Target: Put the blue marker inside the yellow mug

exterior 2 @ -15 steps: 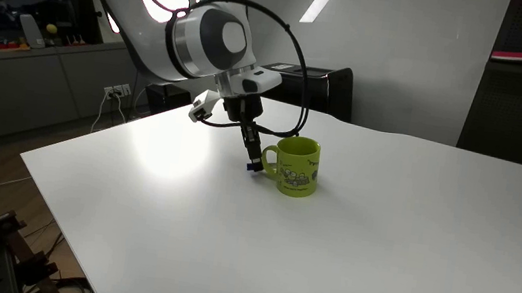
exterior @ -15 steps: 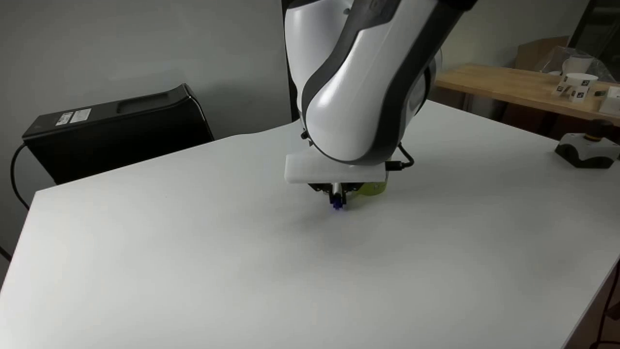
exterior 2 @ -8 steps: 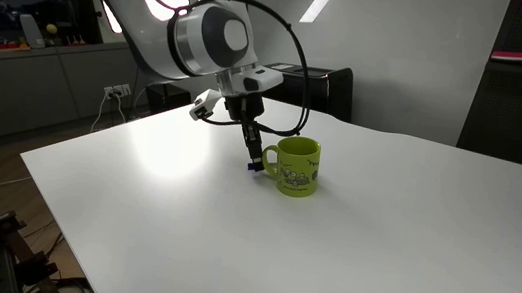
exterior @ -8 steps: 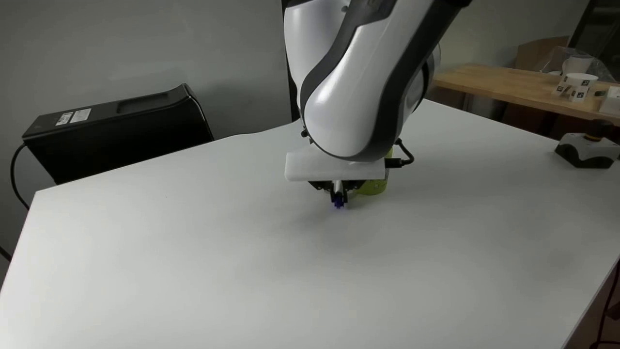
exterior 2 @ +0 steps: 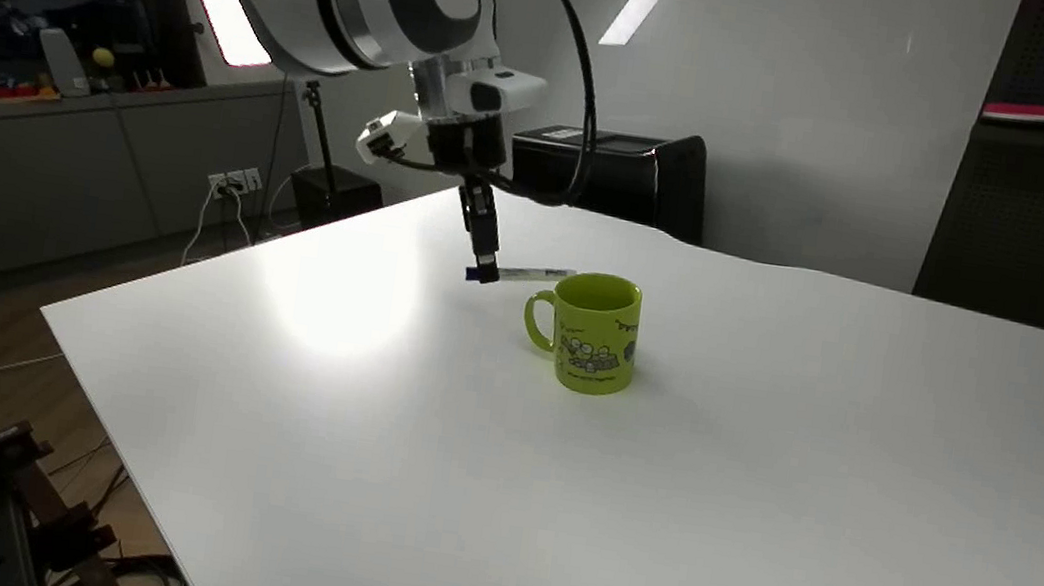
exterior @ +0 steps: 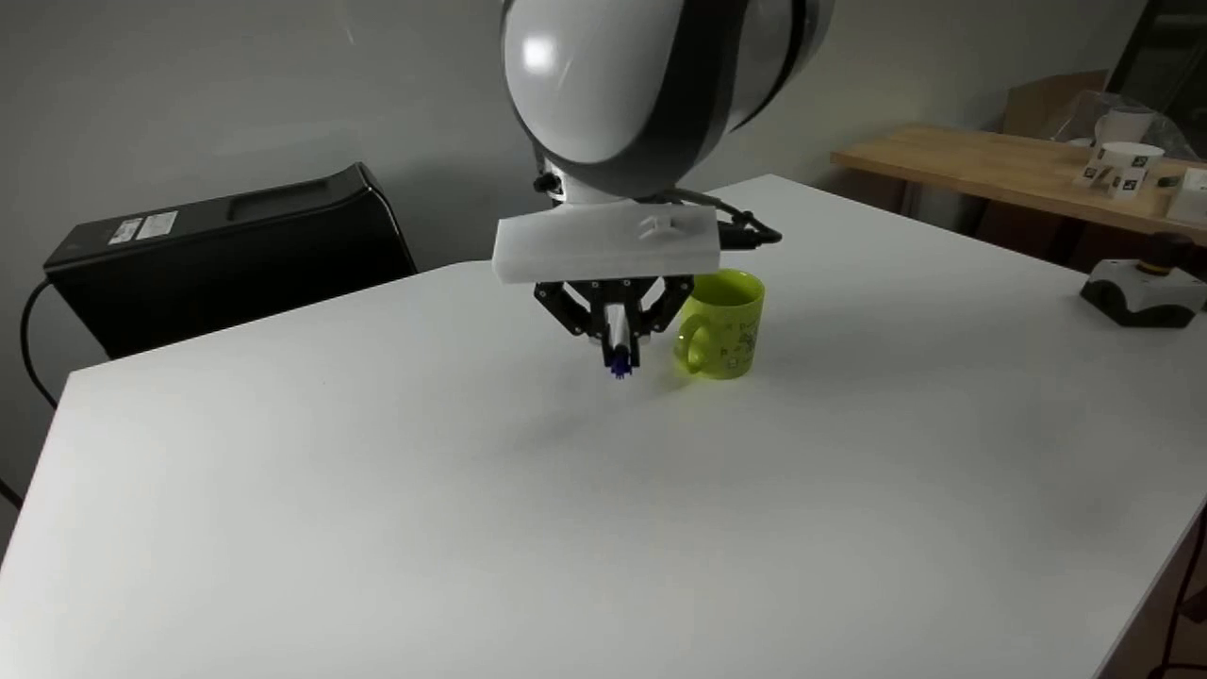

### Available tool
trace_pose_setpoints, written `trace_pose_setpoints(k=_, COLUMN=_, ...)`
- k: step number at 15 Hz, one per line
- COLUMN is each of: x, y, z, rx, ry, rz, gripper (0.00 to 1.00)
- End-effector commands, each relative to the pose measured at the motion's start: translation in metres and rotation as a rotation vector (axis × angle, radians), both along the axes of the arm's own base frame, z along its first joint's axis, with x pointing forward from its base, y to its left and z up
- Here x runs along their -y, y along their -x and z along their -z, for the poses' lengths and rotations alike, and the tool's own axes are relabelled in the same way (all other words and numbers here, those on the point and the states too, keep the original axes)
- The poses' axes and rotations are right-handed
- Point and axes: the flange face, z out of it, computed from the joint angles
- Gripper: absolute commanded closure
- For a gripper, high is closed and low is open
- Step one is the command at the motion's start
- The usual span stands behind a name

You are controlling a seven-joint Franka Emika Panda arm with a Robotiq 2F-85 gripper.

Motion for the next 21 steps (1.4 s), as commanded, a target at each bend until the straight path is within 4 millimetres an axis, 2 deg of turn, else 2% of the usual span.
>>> trace_pose_setpoints(k=1, x=0.010, y=-0.006, z=-0.047, rx=-0.061, ry=-0.010, rz=-0.006, gripper=0.94)
trace_pose_setpoints(k=6, x=0.053, y=-0.012, z=-0.102, rx=-0.152, ry=-0.043, rz=0.036, gripper=0.94)
trace_pose_setpoints(k=11, x=0.087, y=-0.014, z=-0.133, rx=-0.233, ry=-0.139, rz=0.112, gripper=0.94)
trace_pose_setpoints(k=14, x=0.107, y=-0.015, z=-0.135, rx=-0.259, ry=-0.204, rz=0.166, gripper=0.94)
trace_pose_setpoints(k=21, x=0.155, y=-0.023, z=-0.115, rx=-0.293, ry=-0.334, rz=0.258, gripper=0.94)
